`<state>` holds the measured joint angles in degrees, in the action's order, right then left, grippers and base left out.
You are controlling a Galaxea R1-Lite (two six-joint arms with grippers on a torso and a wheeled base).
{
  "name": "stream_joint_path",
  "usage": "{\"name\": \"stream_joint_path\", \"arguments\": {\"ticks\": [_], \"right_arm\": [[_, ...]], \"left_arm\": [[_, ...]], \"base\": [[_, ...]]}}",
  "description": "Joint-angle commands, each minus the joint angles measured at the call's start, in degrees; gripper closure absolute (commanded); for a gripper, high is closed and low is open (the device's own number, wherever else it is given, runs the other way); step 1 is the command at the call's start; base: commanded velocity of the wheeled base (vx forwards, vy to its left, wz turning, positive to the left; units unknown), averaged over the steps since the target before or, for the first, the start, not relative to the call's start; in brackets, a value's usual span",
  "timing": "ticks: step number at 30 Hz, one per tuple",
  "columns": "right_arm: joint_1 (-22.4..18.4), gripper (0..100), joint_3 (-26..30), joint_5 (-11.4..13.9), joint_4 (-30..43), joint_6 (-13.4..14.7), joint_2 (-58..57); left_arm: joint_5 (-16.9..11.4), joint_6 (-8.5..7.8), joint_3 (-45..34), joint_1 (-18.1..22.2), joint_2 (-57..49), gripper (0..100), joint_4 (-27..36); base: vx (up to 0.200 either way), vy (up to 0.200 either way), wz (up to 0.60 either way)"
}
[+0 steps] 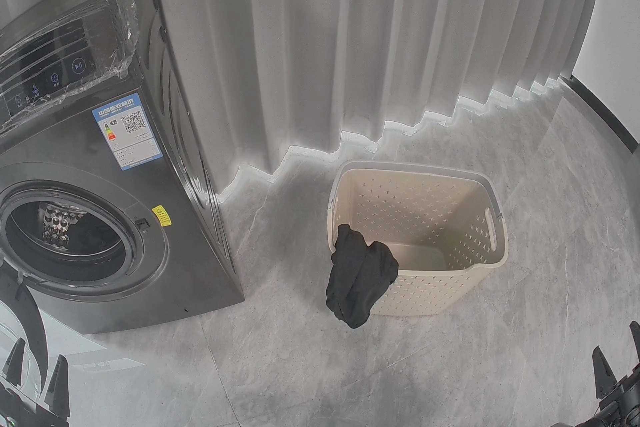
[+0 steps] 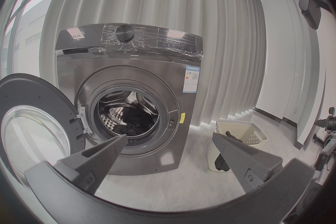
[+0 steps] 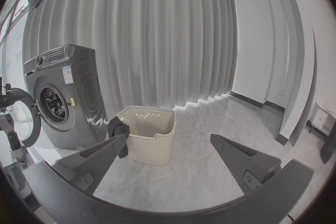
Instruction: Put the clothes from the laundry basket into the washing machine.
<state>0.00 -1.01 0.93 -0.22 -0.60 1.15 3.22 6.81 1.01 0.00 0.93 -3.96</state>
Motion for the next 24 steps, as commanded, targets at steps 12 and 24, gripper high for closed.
{"name": "stream_joint_path", "arguments": {"ticks": [12,24], "right_arm": [[0.0,0,1.0,0.0,0.0,0.0,0.1],[0.0,0,1.0,0.0,0.0,0.0,0.1]], "left_arm": [[-0.1,-0.05,-1.0,0.0,-0.8,0,0.0],[0.0,0.04,-1.0,0.0,-0.8,0,-0.1]], "base": [[0.050,0.000,0.00],[0.000,0.000,0.00]]}}
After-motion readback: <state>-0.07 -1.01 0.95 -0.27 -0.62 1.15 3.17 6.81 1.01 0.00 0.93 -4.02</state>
